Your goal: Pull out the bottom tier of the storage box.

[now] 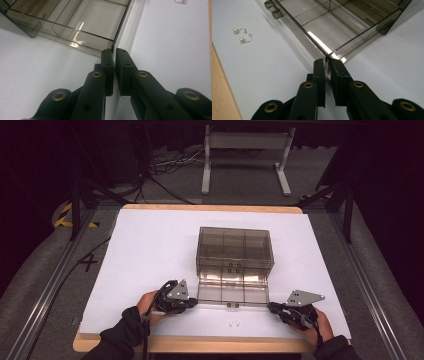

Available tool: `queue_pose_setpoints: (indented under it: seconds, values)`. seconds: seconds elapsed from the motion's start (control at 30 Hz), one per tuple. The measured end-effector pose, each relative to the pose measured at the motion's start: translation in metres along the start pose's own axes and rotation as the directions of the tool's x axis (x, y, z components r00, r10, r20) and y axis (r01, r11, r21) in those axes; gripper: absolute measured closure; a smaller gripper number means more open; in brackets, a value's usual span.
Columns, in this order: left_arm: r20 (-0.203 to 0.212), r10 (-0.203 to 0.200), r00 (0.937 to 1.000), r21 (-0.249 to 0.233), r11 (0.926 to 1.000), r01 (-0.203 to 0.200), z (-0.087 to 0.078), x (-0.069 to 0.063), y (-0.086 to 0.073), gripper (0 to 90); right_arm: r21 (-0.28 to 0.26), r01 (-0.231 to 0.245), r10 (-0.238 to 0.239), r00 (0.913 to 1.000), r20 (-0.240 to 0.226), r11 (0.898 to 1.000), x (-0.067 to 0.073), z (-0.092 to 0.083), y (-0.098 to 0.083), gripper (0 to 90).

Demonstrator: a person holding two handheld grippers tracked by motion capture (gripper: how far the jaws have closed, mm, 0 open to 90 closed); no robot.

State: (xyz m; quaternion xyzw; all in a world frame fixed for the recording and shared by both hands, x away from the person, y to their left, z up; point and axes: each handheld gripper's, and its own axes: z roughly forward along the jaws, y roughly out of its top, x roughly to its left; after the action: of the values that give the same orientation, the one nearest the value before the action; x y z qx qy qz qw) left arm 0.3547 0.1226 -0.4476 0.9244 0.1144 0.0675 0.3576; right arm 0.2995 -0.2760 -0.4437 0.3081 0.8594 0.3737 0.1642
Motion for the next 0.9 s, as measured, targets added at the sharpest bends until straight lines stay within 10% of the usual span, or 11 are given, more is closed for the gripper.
queue_pose_setpoints:
  seconds: [0.9]
  values:
    - [0.016, 0.014, 0.9998, 0.007, 0.9999, -0.014, -0.0032, -0.0094, -0.0022, 85.0, 0.037, 0.021, -0.021, 0.9997, -0.009, 0.999, 0.0085, -0.0037, -0.0020, 80.8]
